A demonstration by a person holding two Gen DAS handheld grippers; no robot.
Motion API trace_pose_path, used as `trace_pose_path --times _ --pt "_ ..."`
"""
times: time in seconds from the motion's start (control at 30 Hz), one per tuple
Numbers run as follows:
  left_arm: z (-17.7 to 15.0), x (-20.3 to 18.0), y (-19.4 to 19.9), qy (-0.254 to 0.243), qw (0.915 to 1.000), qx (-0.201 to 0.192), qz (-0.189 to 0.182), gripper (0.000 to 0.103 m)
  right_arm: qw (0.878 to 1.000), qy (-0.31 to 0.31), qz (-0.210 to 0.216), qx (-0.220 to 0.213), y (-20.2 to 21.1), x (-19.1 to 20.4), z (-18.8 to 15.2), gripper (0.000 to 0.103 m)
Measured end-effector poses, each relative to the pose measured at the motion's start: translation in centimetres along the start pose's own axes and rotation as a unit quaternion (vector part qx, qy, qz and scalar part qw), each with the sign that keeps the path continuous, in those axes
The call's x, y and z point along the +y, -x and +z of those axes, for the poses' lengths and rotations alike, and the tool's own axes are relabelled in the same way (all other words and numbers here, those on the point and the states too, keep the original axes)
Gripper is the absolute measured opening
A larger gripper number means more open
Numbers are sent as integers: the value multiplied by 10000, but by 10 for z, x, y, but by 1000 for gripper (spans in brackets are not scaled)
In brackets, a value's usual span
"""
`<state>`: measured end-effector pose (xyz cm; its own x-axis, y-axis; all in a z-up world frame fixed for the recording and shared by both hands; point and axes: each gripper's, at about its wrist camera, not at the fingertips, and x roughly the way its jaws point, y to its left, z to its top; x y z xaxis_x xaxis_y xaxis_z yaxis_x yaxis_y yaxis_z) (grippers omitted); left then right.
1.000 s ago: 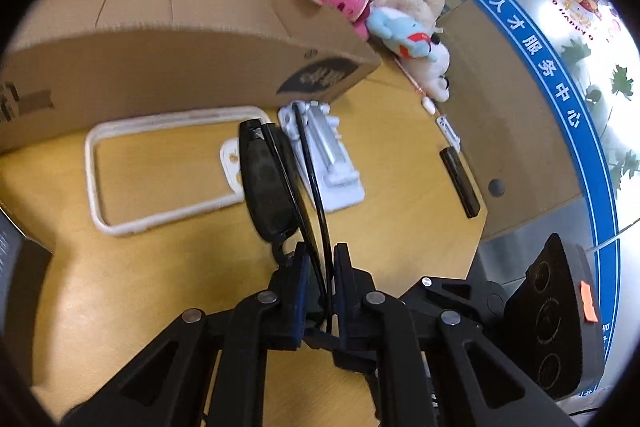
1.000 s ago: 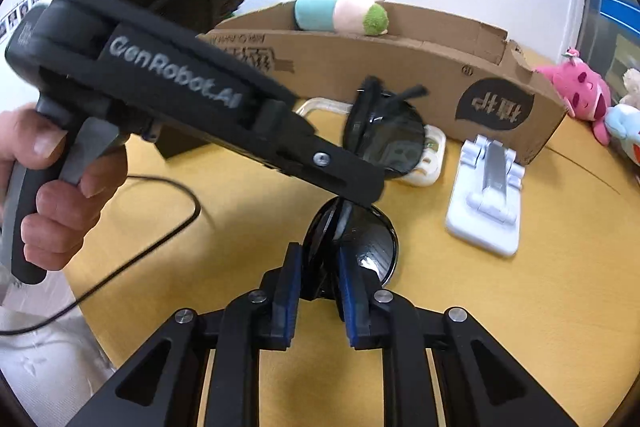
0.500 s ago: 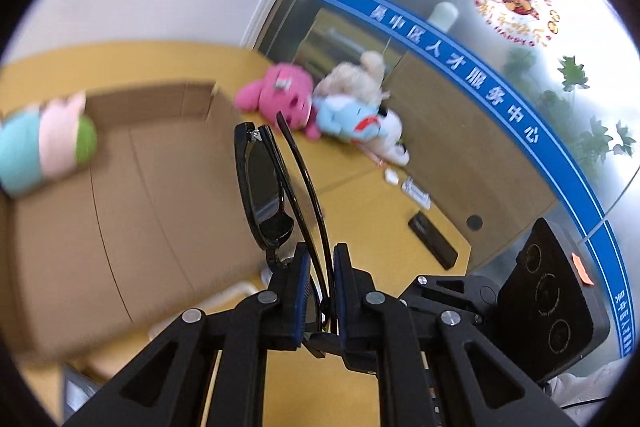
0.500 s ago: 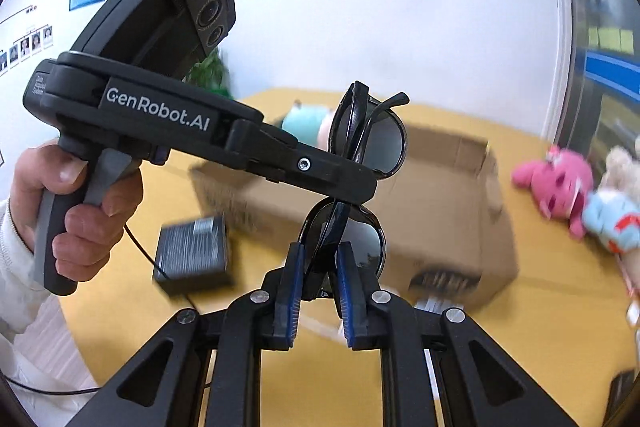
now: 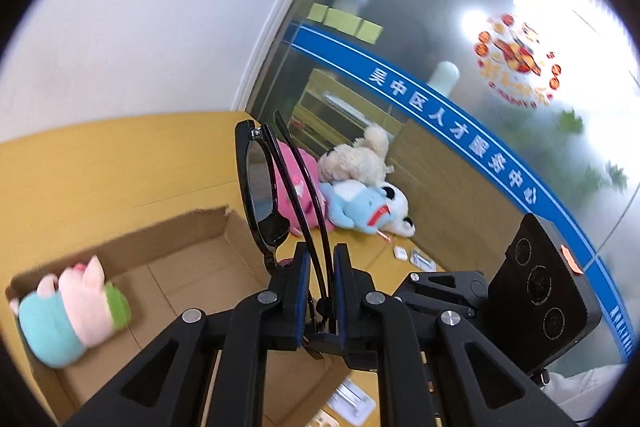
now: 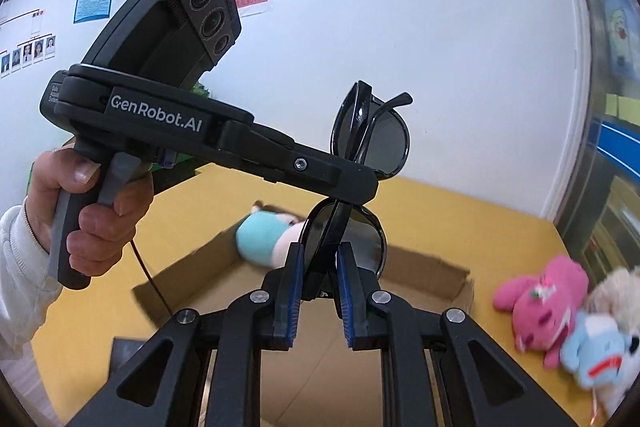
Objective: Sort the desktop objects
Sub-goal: 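Carry the sunglasses with both grippers down into the cardboard box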
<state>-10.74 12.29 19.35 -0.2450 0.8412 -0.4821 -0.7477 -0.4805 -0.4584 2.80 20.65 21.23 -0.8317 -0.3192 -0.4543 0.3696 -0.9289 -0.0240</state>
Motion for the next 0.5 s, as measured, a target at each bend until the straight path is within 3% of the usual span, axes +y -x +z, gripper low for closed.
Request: trace_pose_path --times 0.23,0.5 --pt "9 89 -73 808 9951 424 -379 9 9978 -237 123 611 -84 -45 7 15" --pt "-24 164 -187 1725 9744 1305 -607 9 9800 -871 132 1785 -181 -94 -55 15"
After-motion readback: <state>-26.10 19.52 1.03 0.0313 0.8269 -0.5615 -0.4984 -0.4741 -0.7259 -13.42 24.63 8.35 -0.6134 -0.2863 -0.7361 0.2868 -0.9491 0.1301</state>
